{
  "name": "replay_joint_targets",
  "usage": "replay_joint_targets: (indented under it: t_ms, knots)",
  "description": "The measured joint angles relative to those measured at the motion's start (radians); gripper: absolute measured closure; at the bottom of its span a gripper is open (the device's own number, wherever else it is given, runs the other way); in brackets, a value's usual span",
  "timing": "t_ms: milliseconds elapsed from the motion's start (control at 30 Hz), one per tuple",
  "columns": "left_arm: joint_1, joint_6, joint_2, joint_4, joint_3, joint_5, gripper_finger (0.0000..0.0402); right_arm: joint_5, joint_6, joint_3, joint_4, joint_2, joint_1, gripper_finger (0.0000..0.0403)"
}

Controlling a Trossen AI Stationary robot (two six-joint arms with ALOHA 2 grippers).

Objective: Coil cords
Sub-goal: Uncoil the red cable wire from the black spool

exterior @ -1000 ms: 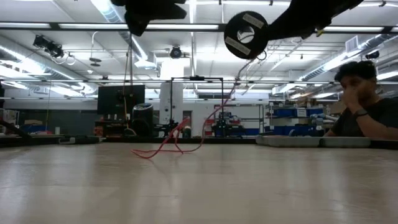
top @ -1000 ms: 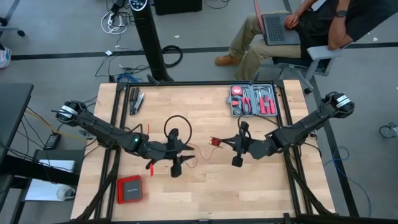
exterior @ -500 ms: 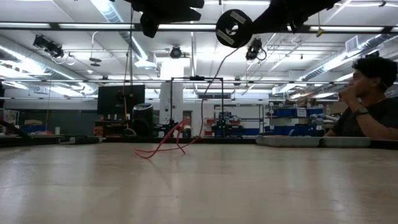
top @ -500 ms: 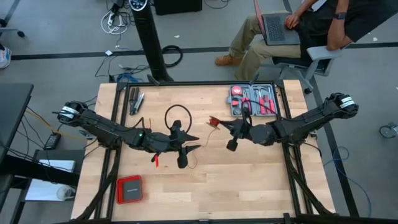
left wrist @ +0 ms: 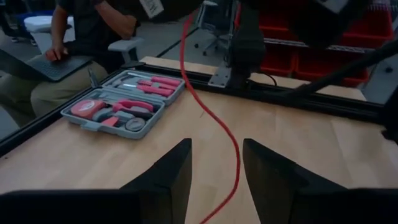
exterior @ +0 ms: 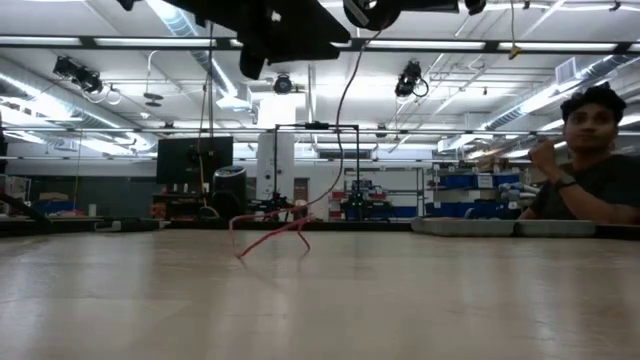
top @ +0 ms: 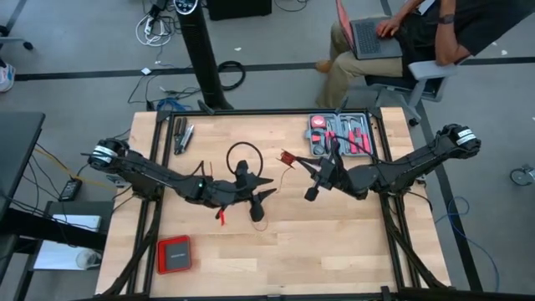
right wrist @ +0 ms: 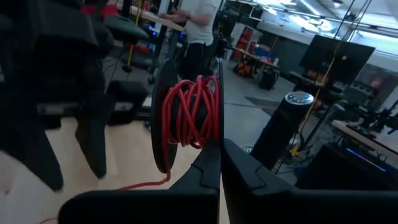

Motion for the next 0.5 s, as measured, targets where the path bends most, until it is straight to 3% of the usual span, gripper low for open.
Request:
replay_joint_targets:
  t_ms: [500]
  knots:
    - [0.037,-0.066,0.027,0.069,0.000,0.006,0.0254,0.006,-0.015,0.000,0.009,0.050,0.000,0.0403]
